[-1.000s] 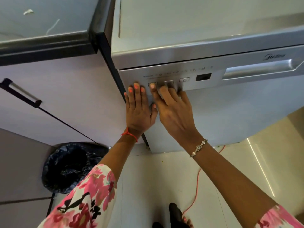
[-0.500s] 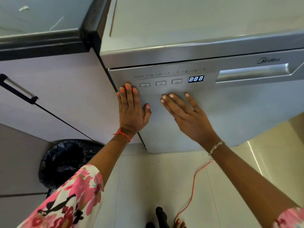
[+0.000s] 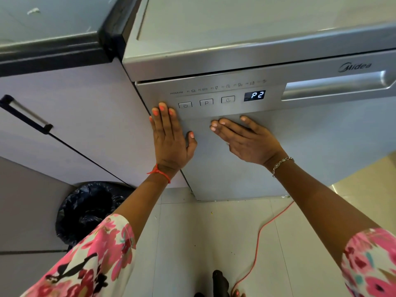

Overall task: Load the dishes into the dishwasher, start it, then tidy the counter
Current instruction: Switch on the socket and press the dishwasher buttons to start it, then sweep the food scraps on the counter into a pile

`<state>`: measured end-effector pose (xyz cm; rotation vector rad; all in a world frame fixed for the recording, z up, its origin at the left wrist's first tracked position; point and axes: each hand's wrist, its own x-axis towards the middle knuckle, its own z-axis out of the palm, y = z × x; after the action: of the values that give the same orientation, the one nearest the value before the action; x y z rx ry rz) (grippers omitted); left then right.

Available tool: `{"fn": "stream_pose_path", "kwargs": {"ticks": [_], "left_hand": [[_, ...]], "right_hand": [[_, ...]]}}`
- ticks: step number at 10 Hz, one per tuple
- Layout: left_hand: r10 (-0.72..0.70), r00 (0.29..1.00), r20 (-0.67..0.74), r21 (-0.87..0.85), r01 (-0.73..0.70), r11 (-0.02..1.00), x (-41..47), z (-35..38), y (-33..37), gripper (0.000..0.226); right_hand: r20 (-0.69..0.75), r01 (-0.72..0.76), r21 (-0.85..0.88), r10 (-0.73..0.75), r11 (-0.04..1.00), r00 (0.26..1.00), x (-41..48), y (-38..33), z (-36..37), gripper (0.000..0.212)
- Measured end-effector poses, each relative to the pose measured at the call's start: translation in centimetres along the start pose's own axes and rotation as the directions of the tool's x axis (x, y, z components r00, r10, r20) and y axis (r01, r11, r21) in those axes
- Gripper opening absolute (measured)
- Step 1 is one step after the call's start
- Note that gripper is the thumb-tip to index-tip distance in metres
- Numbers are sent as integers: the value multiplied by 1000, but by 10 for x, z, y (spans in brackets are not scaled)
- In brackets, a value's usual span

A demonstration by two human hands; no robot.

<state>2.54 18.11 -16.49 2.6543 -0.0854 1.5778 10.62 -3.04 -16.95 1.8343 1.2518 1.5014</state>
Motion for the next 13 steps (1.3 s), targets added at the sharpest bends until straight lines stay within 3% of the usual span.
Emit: {"fn": "stream_pose_path", "kwargs": {"ticks": [4,9,10,12,13], "left_hand": [[-14,999,40,2,14,1000,-1,-2,0,78],[-12,995,104,45,7,999,-2,-6,2,78],[-18,988,152,55,10,998,-2,-11,2,78],[-83,931,355,101,50,994,1,-46,14,85],[-124,813,569,64,106,992,13,-85,28,79]], "right_hand": [[-44,-34,49,36,998,998,1,-3,1,69],[43,-60,105,55,993,998,-1,-7,-10,69],[66,-113,136,104,984,992,1,-9,-20,66],[300,-163,334,59,928,952,14,6,-64,59],[444,-248,469,17,848,896,31,19,-93,48]]}}
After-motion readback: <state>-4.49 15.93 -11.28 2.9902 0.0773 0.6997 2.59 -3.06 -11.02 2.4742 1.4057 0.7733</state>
